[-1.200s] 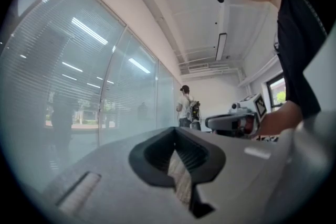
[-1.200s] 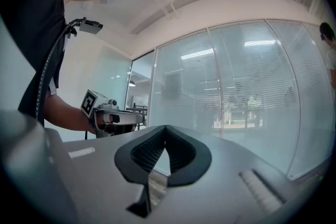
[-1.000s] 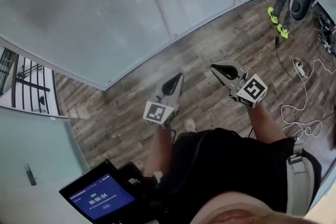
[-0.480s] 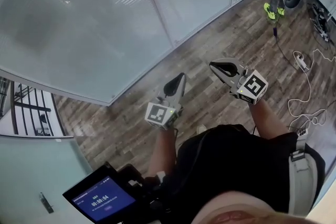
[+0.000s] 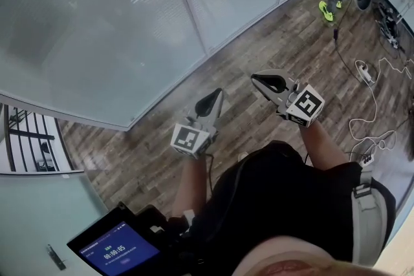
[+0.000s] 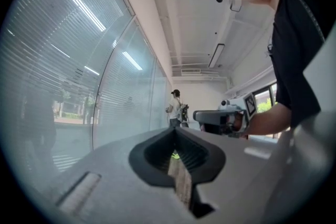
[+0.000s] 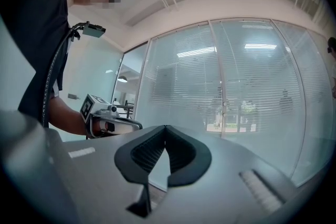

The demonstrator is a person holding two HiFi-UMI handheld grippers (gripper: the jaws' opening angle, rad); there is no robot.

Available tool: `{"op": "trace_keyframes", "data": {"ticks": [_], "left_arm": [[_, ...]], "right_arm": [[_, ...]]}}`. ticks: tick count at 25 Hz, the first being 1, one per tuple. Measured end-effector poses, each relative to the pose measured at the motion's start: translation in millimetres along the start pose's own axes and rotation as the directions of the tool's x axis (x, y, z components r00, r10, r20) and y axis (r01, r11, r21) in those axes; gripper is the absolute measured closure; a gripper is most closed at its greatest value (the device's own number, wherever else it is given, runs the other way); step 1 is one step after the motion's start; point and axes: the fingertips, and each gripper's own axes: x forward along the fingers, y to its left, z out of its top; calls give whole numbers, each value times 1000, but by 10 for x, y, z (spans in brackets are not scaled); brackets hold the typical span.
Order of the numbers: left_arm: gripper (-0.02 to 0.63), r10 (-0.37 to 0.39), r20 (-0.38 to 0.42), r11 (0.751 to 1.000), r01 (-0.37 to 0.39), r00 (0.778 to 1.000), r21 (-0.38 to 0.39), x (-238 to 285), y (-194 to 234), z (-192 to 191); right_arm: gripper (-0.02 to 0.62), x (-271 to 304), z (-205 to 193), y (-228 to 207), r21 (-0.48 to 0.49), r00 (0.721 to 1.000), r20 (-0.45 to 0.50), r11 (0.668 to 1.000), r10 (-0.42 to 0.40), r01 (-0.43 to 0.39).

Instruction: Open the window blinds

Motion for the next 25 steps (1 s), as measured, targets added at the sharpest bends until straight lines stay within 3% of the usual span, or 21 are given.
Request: {"op": "trace_keyframes", "data": {"ticks": [10, 15, 19, 25], "left_arm": [[603, 4, 38, 1000, -4, 999, 25, -107, 111, -57], [603, 15, 54, 1000, -15, 998, -12, -107, 207, -79], [603, 29, 15, 999, -28, 999, -47, -84, 185, -116], [603, 50, 37, 999, -49, 998, -22, -71, 193, -109]], "right_arm": [[589, 71, -67, 84, -4, 999, -42, 1000, 12, -12], [589, 167, -53, 49, -20, 999, -51, 1000, 8, -9], [589, 178, -114, 56, -52, 996, -87, 998, 35, -40], [589, 250, -77, 49, -47, 993, -101, 996, 68, -73]]}}
